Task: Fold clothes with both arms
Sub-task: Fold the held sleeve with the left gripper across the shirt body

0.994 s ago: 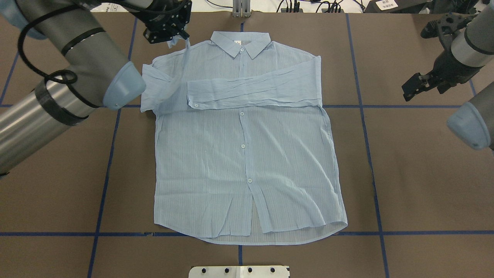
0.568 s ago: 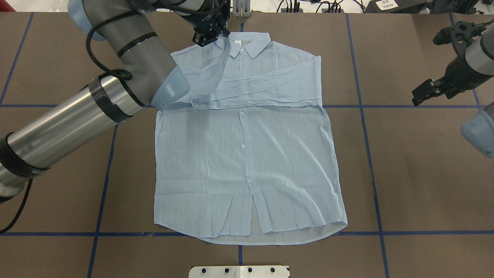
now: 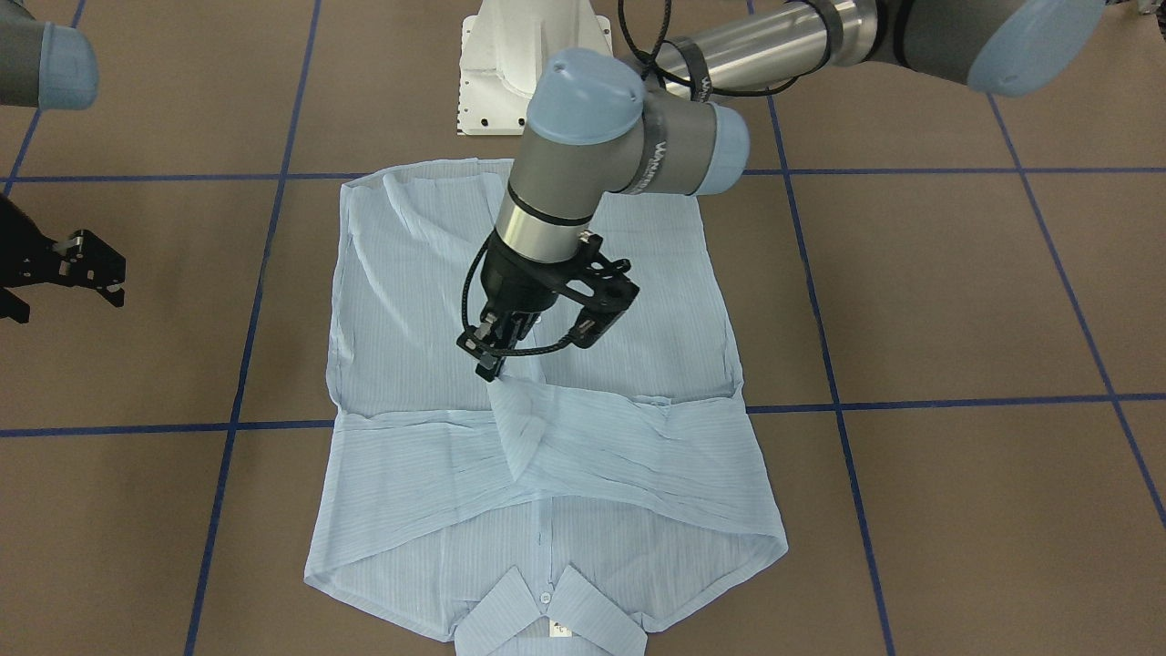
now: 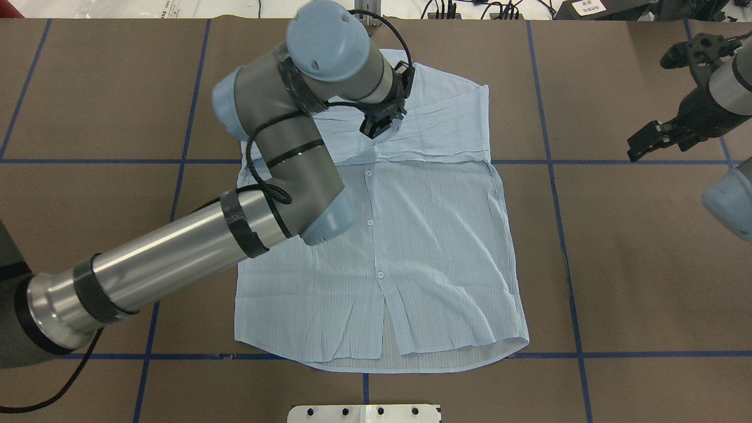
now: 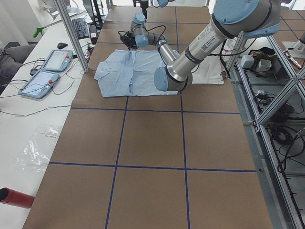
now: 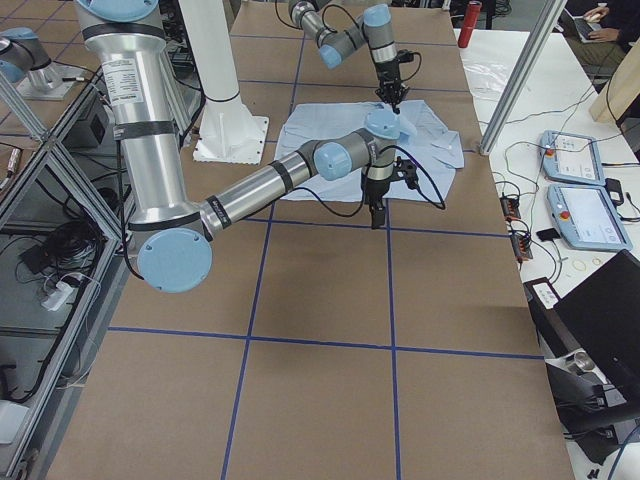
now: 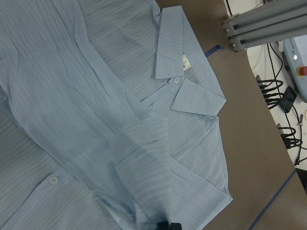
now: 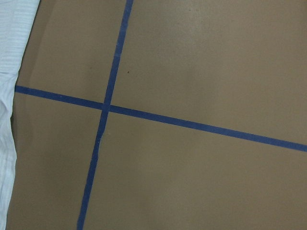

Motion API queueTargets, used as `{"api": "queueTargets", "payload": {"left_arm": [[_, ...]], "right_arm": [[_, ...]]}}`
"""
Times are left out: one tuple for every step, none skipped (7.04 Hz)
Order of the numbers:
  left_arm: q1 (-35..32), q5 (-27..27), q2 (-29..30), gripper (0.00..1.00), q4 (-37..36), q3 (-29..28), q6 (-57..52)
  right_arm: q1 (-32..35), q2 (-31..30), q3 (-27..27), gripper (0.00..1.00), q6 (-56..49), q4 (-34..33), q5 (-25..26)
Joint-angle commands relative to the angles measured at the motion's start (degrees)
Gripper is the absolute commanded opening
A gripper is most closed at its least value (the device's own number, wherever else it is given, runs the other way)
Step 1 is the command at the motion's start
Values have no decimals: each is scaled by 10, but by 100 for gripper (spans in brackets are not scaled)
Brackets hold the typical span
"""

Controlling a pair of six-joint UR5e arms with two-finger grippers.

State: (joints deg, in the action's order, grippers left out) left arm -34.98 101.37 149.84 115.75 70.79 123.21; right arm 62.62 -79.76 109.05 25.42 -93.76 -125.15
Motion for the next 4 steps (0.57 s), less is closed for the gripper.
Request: {"api": "queueTargets", "payload": {"left_arm": [[46, -49, 37, 100, 81, -86, -48], [46, -47, 25, 100, 82, -85, -69], [45, -42, 5, 100, 79, -58, -95], [43, -20, -35, 99, 68, -4, -127]], "right_arm": [[-1, 14, -2, 100, 2, 1, 1], [0, 17, -3, 100, 2, 0, -1], [-1, 17, -2, 100, 13, 1, -7], [-1, 16, 4, 100, 26, 1, -20]]}}
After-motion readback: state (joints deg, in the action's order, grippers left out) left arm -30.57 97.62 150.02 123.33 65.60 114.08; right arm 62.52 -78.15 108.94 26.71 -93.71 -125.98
